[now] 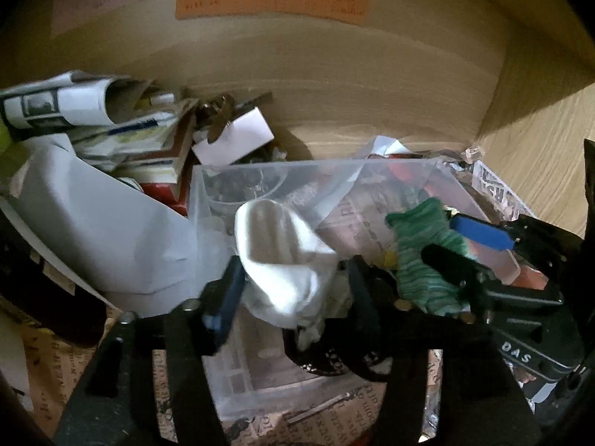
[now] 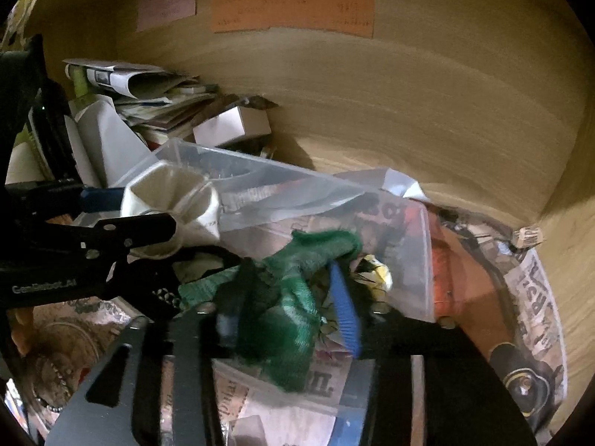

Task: Organize soft objects
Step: 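Drop the white bag into the box with the left tool while the right tool drops the glove, then grasp the braided bracelet with the left tool while the right tool grasps the clear bag of silver chain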

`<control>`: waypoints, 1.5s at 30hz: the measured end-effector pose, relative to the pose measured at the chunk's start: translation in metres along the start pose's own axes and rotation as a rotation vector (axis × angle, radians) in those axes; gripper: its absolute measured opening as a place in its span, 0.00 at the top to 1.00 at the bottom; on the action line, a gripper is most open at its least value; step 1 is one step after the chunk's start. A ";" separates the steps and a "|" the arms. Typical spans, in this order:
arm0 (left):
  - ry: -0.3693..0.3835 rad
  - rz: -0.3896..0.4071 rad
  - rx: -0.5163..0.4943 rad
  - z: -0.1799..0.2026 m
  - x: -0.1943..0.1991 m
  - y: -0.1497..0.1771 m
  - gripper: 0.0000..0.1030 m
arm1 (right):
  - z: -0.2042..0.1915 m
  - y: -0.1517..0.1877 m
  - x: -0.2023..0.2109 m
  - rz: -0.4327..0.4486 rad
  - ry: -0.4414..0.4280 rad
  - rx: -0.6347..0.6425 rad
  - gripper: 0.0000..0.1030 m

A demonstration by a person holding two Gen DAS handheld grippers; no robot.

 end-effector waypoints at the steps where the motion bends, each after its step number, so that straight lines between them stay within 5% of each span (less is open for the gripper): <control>1: -0.001 0.009 0.002 0.000 0.004 0.000 0.35 | 0.000 0.000 0.003 0.009 0.003 0.002 0.51; 13: -0.006 0.160 -0.006 0.002 0.086 0.022 0.03 | -0.012 0.003 0.070 0.152 -0.029 -0.007 0.30; 19: 0.004 0.189 -0.026 0.007 0.118 0.050 0.01 | -0.020 0.017 0.097 0.192 -0.077 -0.028 0.25; 27: -0.009 0.119 -0.066 0.018 0.112 0.093 0.01 | -0.031 0.046 0.105 0.167 -0.114 -0.045 0.24; 38: -0.023 -0.041 0.045 -0.005 0.078 0.155 0.01 | -0.040 0.096 0.079 0.034 -0.180 -0.106 0.24; 45: -0.013 -0.070 0.060 -0.003 0.073 0.181 0.01 | -0.037 0.124 0.061 -0.049 -0.183 -0.144 0.26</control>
Point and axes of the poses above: each gripper's, at about its wrist camera, not at the fingertips, and x roughly against the way its jaws point, z to its right, y to its underside, the point moved 4 cm from there along -x, roughly the way its jaws point, and after that the axes turned 4 degrees about -z, right-handed, at the moved point
